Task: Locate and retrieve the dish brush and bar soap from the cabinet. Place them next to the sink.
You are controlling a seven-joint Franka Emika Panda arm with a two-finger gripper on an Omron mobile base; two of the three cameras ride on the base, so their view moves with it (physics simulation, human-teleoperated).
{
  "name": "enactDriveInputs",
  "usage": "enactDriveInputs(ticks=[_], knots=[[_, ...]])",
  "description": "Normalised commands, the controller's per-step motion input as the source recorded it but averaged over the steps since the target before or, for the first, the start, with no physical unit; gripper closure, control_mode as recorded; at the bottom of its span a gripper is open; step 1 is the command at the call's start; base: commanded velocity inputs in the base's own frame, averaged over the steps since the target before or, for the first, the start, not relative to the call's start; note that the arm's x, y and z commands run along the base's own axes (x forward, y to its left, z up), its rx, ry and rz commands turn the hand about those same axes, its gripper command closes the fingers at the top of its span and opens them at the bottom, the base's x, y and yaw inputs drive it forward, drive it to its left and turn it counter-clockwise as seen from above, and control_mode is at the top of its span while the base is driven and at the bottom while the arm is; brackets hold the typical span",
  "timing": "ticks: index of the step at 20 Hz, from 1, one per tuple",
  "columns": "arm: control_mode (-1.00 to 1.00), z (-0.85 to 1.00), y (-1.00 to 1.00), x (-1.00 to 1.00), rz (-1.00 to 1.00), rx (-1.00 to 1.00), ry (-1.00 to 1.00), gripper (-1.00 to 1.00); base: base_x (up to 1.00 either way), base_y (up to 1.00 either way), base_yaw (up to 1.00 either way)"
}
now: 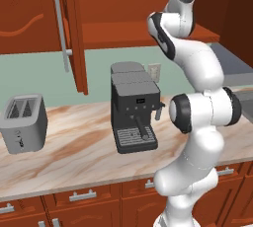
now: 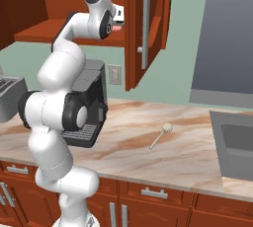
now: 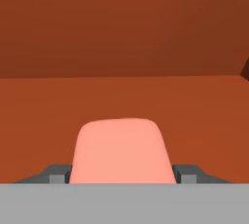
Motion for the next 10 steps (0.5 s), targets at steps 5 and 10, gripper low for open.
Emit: enactDriveInputs(ticks=[5, 10], knots=[[-1.00, 0.00, 0.03, -0.37, -0.12, 0.02, -0.03, 1.00, 0.00, 0.00, 0.00], [-1.00, 0.07, 0.07, -0.48, -0.12, 0.06, -0.07, 1.00, 0.00, 0.00, 0.00]])
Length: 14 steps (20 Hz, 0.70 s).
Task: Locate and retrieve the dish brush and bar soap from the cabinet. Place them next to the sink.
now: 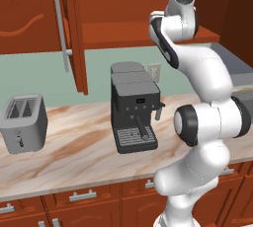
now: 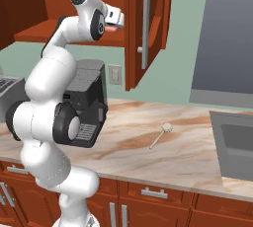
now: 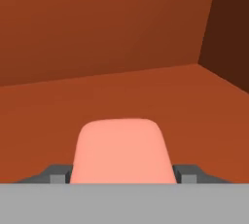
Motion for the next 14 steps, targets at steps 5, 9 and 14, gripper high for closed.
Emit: enactDriveInputs(ticks=[5, 9, 14], knots=[[-1.00, 0.27, 0.00, -0.47, -0.02, 0.02, -0.01, 1.00, 0.00, 0.00, 0.00], [-1.00, 0.35, -0.03, -0.52, 0.00, -0.01, 0.00, 1.00, 0.00, 0.00, 0.00], [-1.00, 0.08, -0.07, -0.72, 0.00, -0.04, 0.02, 1.00, 0.00, 0.00, 0.00]])
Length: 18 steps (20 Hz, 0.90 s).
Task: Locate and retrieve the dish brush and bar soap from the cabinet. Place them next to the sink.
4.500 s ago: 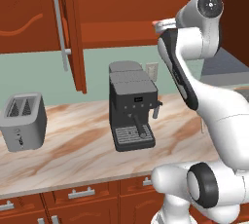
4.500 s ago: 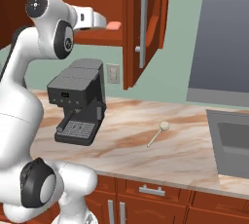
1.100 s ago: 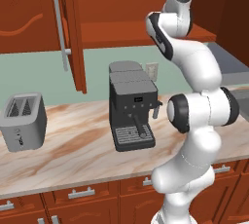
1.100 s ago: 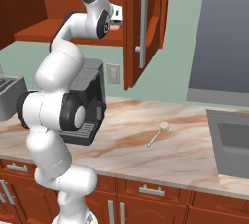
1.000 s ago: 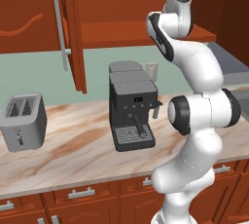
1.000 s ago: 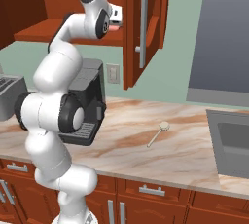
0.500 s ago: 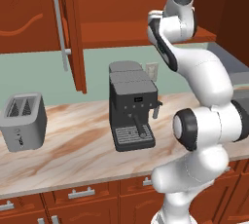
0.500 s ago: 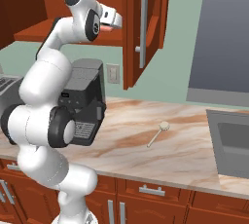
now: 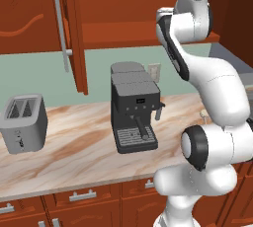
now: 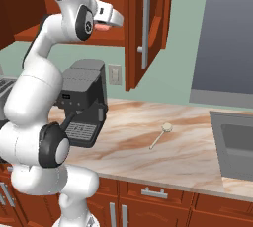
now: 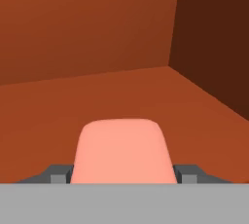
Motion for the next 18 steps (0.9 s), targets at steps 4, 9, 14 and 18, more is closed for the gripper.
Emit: enactDriveInputs(ticks=[4, 9, 14, 18], knots=[[-1.00, -0.08, -0.14, -0.93, 0.00, -0.04, 0.01, 1.00, 0.00, 0.00, 0.00], [-1.00, -0.08, -0.07, -1.00, 0.00, -0.01, 0.00, 1.00, 0.00, 0.00, 0.00], [-1.00, -0.14, -0.01, -1.00, 0.00, -0.01, 0.00, 1.00, 0.00, 0.00, 0.00], [-1.00, -0.24, 0.00, -0.82, -0.01, -0.02, 0.04, 1.00, 0.00, 0.00, 0.00]])
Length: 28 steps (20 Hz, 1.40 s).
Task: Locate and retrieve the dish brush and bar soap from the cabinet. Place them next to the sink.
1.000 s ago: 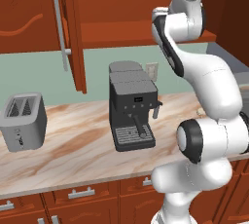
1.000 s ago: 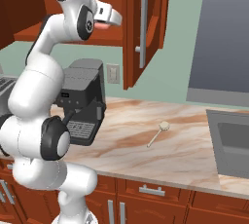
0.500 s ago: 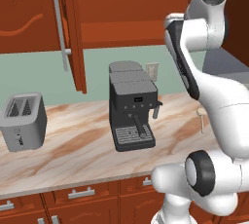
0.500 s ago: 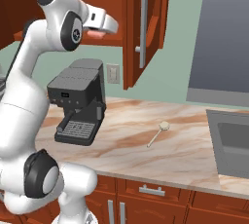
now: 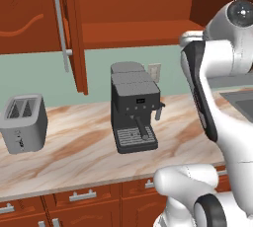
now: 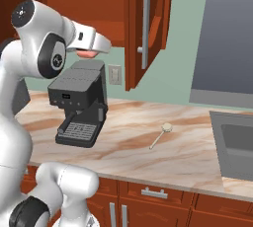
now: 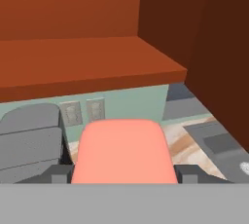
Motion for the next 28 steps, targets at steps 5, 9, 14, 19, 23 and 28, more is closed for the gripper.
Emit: enactDriveInputs(ticks=[5, 9, 14, 19, 23, 28], knots=[[-1.00, -0.30, -0.16, -0.63, -0.04, 0.00, 0.02, 1.00, 0.00, 0.00, 0.00], [-1.00, -0.48, -0.16, -0.60, -0.03, 0.00, 0.03, 1.00, 0.00, 0.00, 0.00], [-1.00, -0.71, -0.23, -0.36, -0.01, 0.01, 0.00, 1.00, 0.00, 0.00, 0.00], [-1.00, -0.76, -0.28, 0.01, 0.00, 0.00, -0.01, 1.00, 0.00, 0.00, 0.00], [-1.00, -0.82, -0.26, 0.00, 0.00, 0.00, 0.00, 1.00, 0.00, 0.00, 0.00], [-1.00, -0.78, -0.35, 0.17, 0.00, 0.00, 0.08, 1.00, 0.00, 0.00, 0.00]])
